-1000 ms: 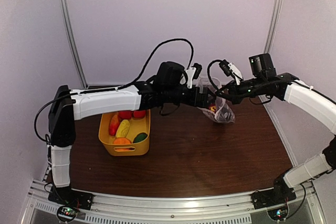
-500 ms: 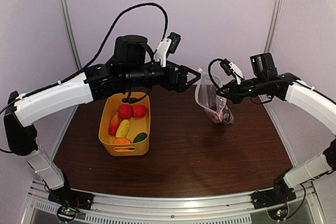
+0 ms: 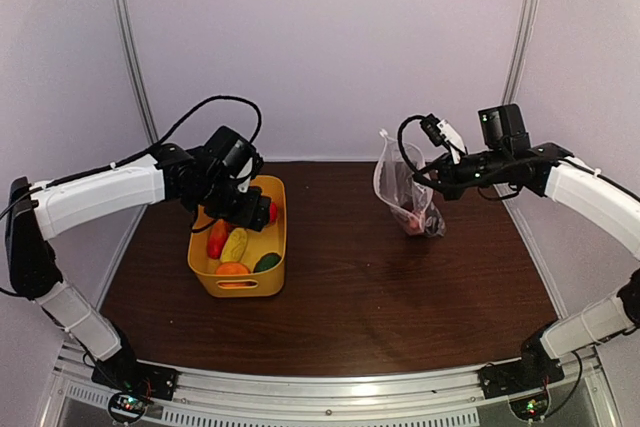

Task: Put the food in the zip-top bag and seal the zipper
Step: Pick up the fake fruit from the bin.

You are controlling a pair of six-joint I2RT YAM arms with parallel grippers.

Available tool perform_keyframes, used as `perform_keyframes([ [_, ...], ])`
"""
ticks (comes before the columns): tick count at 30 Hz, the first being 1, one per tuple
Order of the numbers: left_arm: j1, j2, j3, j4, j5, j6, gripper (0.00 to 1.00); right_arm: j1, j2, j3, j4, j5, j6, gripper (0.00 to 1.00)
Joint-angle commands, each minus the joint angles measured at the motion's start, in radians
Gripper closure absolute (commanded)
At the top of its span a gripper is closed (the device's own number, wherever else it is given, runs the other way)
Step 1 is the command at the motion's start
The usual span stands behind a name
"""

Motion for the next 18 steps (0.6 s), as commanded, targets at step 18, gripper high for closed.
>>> perform_keyframes([
  [18,0.168,0.374,0.13,-0.143,0.04,0.118,0.39,-0.006,-0.056,-0.073,0.051,0.032,-0.013,1.0],
])
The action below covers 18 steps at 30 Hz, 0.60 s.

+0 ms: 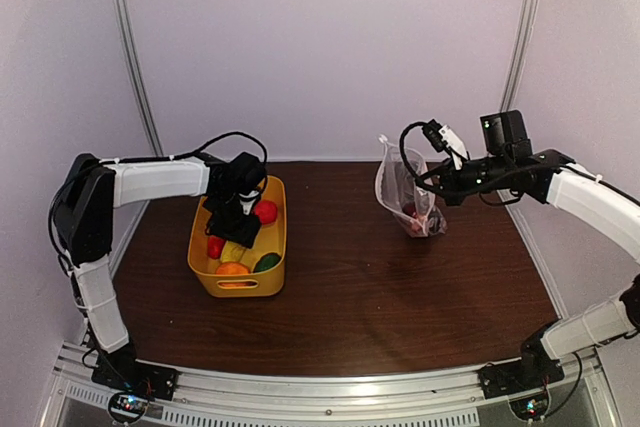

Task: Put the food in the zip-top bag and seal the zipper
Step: Pick up the fake fruit from the bin.

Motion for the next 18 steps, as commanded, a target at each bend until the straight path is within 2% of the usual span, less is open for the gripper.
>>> perform_keyframes([
  [1,0.017,0.066,0.061,0.0,0.007,0.047,0.39,-0.006,-0.025,-0.018,0.023,0.012,-0.005,1.0],
  [14,0.041,0.166,0.077,-0.004,-0.081,0.044,0.41,-0.006,-0.009,-0.023,0.03,0.01,-0.01,1.0],
  [18,0.041,0.153,0.087,-0.012,-0.068,0.043,0.49,-0.006,-0.006,-0.023,0.031,0.01,-0.011,1.0],
])
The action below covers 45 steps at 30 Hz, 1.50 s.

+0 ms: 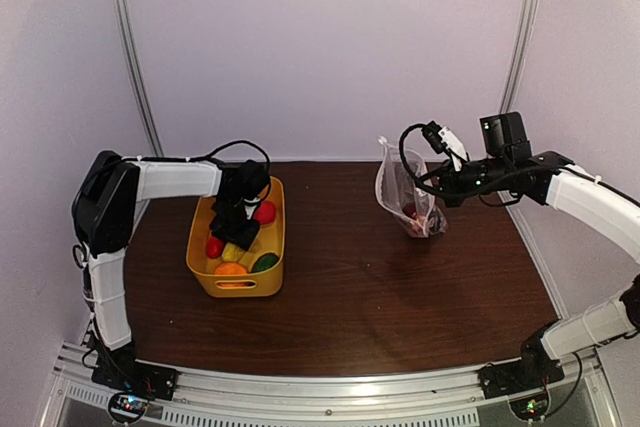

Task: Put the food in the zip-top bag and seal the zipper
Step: Pick up the fake fruit from the bin, then place the fake fruit in the zipper food storage bag.

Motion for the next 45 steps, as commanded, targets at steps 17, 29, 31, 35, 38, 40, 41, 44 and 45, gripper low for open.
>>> perform_keyframes([
  [17,-0.073,-0.329,0.215,-0.143,0.055,-0.061,0.57,-0.006,-0.002,-0.013,0.018,0.005,-0.012,1.0],
  [29,-0.266,-0.422,0.111,0.636,0.368,-0.092,0.57,-0.006,0.007,0.028,-0.024,-0.009,0.005,1.0],
  [31,-0.3,-0.405,0.081,0.772,0.397,-0.132,0.57,-0.006,0.016,0.048,-0.041,-0.018,0.011,1.0],
  [35,-0.34,-0.327,0.09,0.971,0.441,-0.251,0.58,-0.005,0.043,0.079,-0.062,-0.039,0.021,1.0],
  [38,-0.364,-0.24,0.133,1.043,0.465,-0.329,0.59,-0.003,0.055,0.098,-0.069,-0.048,0.03,1.0],
  [40,-0.375,-0.184,0.167,1.058,0.474,-0.376,0.6,-0.001,0.062,0.117,-0.077,-0.052,0.038,1.0],
  [41,-0.381,-0.158,0.176,1.073,0.481,-0.397,0.6,-0.001,0.065,0.126,-0.082,-0.053,0.041,1.0],
  [44,-0.395,-0.099,0.198,1.113,0.506,-0.443,0.6,-0.001,0.07,0.152,-0.098,-0.049,0.043,1.0],
  [45,-0.398,-0.083,0.209,1.111,0.509,-0.448,0.6,-0.002,0.071,0.16,-0.105,-0.048,0.043,1.0],
])
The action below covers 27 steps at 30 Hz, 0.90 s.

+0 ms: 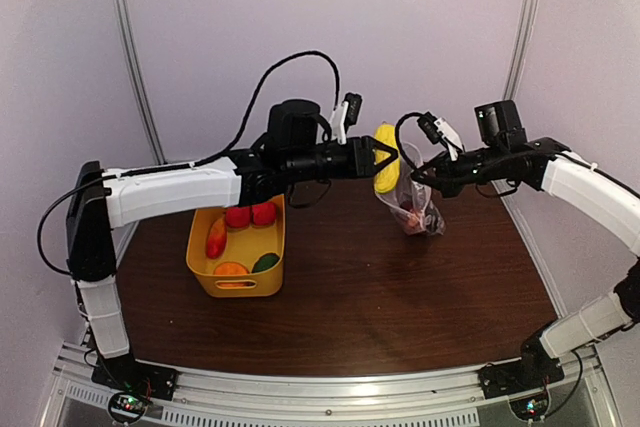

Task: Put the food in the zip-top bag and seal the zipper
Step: Place the fake fruit in the zipper food storage bag.

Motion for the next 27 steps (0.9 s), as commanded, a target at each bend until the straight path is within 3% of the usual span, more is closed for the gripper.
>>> perform_keyframes([
  [1,-0.02,0.079,0.055,0.107,0.049,-0.099,0.61,-0.001,0.007,0.059,-0.033,-0.019,0.016,1.0],
  [11,-0.021,0.156,0.095,0.064,0.091,-0.167,0.62,0.007,0.009,0.067,-0.054,-0.025,-0.001,1.0],
  [16,-0.015,0.199,0.189,-0.099,0.028,-0.201,0.58,0.036,0.004,0.059,-0.072,-0.025,-0.038,1.0],
  [20,-0.006,0.223,0.202,-0.121,-0.006,-0.276,0.52,0.05,-0.008,0.055,-0.073,-0.024,-0.041,1.0],
  [27,-0.004,0.249,0.219,-0.128,0.015,-0.316,0.51,0.051,-0.012,0.074,-0.062,-0.018,-0.003,1.0],
])
